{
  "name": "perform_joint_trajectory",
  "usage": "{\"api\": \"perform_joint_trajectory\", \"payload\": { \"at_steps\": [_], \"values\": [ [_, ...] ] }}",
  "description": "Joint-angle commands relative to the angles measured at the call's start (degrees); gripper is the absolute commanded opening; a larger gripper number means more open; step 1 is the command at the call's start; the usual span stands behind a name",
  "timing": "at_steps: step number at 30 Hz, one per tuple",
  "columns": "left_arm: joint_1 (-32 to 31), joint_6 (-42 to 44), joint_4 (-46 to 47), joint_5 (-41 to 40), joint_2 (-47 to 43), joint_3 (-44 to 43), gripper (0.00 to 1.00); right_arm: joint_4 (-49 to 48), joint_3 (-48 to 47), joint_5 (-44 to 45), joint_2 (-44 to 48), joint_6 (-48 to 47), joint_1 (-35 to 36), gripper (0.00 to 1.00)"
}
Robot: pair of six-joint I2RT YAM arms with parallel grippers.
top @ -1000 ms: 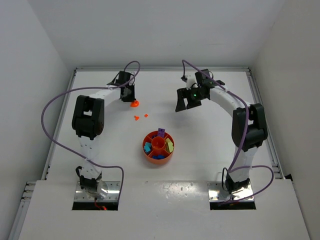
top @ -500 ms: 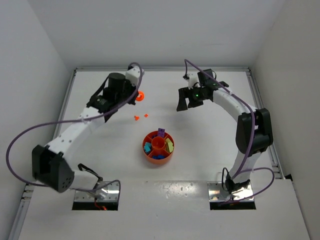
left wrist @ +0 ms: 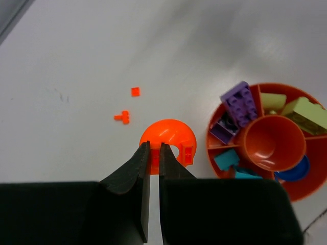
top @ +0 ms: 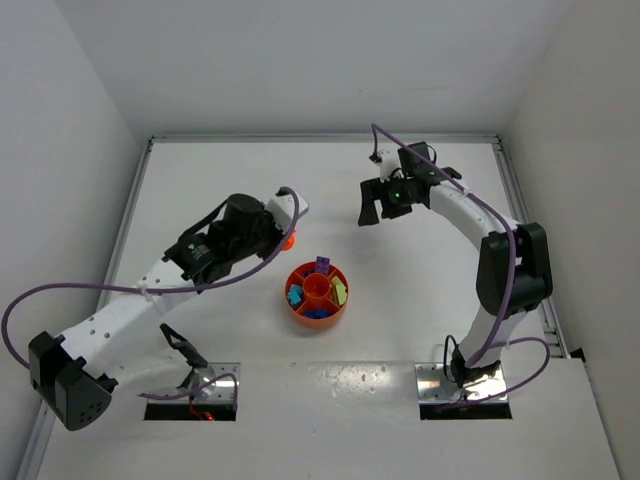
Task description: Sort the legos into containers by color
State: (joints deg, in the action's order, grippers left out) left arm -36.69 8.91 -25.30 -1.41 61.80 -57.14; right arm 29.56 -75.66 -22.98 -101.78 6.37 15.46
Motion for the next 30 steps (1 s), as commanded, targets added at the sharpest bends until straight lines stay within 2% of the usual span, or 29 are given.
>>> {"api": "perform_joint_trajectory", "payload": {
  "at_steps": [1,11,14,30],
  "values": [
    [-4.17,1.64,-1.51,0.36,-2.03,0.46,0.0,-1.44,0.94,1.1,3.95,-0.75,-0.17,0.79],
    [-14.02,5.16,-3.27,0.79,0.34,0.46,0.0,-1.44,0.95,1.63,4.48,-1.27,-0.17,0.79],
    [-16.3,5.68,-3.27,-1.47,2.53,0.46,0.0,-1.44,0.95,2.15,4.48,-1.27,-0.17,0.79],
    [-21.23,5.16,-2.21,-5.97,7.72,2.21,0.0,-1.44,1.48,2.68,3.96,-1.8,-0.7,0.82]
  ]
}}
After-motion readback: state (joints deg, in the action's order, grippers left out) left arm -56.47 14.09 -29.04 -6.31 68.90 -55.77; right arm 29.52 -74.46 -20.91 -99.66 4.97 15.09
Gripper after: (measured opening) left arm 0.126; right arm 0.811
